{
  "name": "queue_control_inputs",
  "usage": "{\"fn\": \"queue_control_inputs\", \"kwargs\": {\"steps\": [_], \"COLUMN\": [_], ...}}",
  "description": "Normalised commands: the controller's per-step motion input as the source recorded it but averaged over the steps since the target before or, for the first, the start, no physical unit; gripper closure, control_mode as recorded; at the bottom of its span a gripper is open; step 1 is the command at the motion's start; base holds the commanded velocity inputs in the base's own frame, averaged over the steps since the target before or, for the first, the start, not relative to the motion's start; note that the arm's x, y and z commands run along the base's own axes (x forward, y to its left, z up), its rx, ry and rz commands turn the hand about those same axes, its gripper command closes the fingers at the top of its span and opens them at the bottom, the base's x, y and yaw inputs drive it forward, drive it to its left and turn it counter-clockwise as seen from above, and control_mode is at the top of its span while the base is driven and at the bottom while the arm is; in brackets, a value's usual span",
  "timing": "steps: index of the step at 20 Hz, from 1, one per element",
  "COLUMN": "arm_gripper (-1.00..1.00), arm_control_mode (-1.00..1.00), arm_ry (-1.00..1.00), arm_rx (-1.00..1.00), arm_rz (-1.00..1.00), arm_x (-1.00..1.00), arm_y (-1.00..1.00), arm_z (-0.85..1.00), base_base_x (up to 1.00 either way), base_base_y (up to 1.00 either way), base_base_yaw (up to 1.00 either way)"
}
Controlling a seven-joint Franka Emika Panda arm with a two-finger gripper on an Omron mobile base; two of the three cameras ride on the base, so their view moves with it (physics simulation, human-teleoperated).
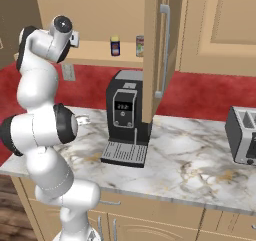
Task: Stack two cans on top of the other two cans in the cabinet.
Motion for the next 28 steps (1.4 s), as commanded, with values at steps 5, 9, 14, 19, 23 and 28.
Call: {"fn": "queue_control_inputs", "kwargs": {"steps": [5,9,14,19,23,28], "arm_gripper": [-1.00,-1.00,1.00,1.00,1.00,1.00], "arm_control_mode": [-1.00,-1.00,-1.00,-1.00,-1.00,-1.00], "arm_ry": [0.00,0.00,0.00,0.00,-0.04,-0.10], "arm_rx": [0.00,0.00,0.00,0.00,0.00,0.00], "arm_rz": [0.03,0.03,0.03,0.03,0.01,0.03], "arm_x": [0.20,0.17,0.03,-0.03,-0.18,-0.33], "arm_y": [0.06,0.06,0.07,0.01,-0.02,0.00], "arm_z": [-0.07,-0.05,0.00,-0.03,-0.05,-0.01], "base_base_x": [0.00,0.00,0.00,0.00,0.00,0.00], "base_base_y": [0.00,0.00,0.00,0.00,0.00,0.00], "base_base_yaw": [0.00,0.00,0.00,0.00,0.00,0.00]}}
